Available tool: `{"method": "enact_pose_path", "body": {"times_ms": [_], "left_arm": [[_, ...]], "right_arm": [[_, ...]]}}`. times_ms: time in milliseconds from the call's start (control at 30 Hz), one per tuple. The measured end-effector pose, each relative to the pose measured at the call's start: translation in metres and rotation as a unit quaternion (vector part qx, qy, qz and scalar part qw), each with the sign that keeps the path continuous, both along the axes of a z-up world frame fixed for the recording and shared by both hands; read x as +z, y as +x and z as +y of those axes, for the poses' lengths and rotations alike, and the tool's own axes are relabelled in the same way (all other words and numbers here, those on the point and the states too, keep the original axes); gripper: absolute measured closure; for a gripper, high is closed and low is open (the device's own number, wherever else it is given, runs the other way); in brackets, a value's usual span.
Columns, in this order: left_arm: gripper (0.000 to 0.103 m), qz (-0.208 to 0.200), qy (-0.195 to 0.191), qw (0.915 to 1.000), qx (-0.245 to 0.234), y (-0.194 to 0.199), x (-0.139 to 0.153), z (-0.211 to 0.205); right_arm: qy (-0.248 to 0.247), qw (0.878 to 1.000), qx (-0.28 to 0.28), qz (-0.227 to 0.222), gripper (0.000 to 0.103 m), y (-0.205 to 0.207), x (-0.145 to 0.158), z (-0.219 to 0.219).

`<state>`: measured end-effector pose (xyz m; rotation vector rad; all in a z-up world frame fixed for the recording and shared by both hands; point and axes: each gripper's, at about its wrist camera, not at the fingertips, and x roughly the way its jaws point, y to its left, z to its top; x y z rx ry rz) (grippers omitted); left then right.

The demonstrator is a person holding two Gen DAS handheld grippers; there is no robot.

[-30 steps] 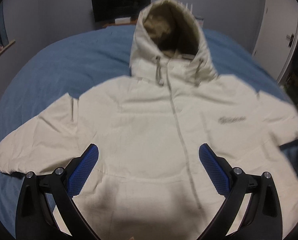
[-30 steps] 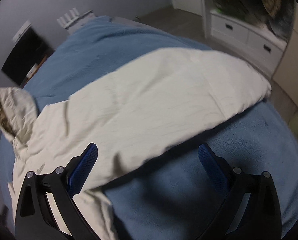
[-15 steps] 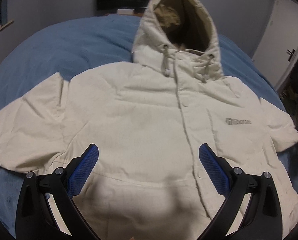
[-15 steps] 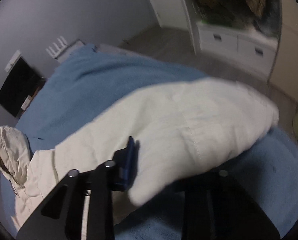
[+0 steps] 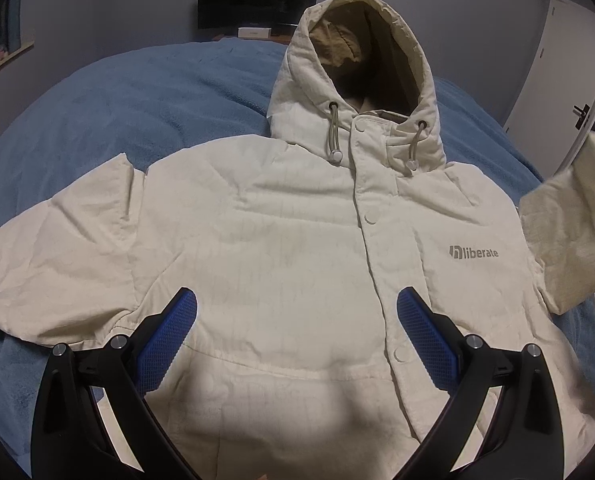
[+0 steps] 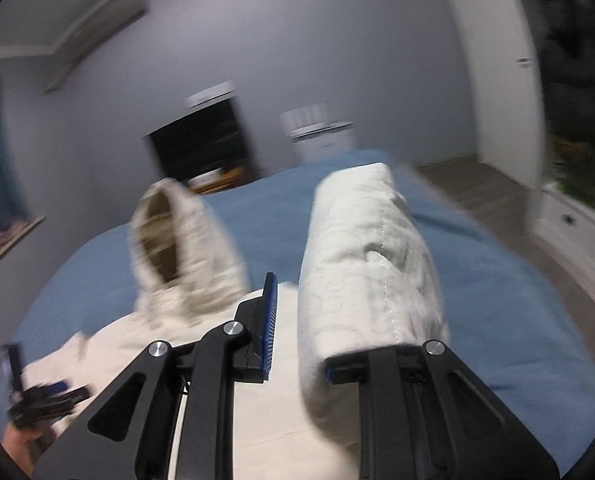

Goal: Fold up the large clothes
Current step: 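Grasp the jacket sleeve with the right tool and fold it across the body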

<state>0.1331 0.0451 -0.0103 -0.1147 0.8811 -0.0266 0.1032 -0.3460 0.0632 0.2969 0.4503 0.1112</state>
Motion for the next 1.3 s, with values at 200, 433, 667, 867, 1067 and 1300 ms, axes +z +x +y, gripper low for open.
{"method": "enact_pose_path", "body": {"times_ms": [200,433,667,867,1067,1300], "left_arm": [[0.006,-0.004,0.013,0.9999,-0.006,-0.001,-0.001,-0.005],[0.006,-0.007,0.018,0.9986,-0.049,-0.004,-0.005,-0.022],[0.006,-0.012,0.043,0.9953,-0.087,-0.010,0.002,-0.050],[0.006,-0.018,0.058,0.9853,-0.160,-0.012,0.036,-0.102],[0.006,-0.021,0.060,0.9680,-0.243,-0.002,0.048,-0.184],[0.012,-0.006,0.099,0.9509,-0.293,0.017,-0.004,-0.270]], "right_arm": [[0.014,0.993,0.103,0.051,0.087,0.013,-0.040,0.075],[-0.017,0.973,0.184,0.138,0.057,0.035,-0.098,0.113],[-0.032,0.971,0.187,0.147,0.021,0.000,-0.081,0.093],[-0.050,0.987,0.109,0.110,0.009,-0.021,-0.037,0.042],[-0.035,0.995,-0.005,0.096,0.008,-0.016,-0.019,-0.028],[0.006,0.990,-0.096,0.103,0.008,0.001,-0.036,-0.083]]}}
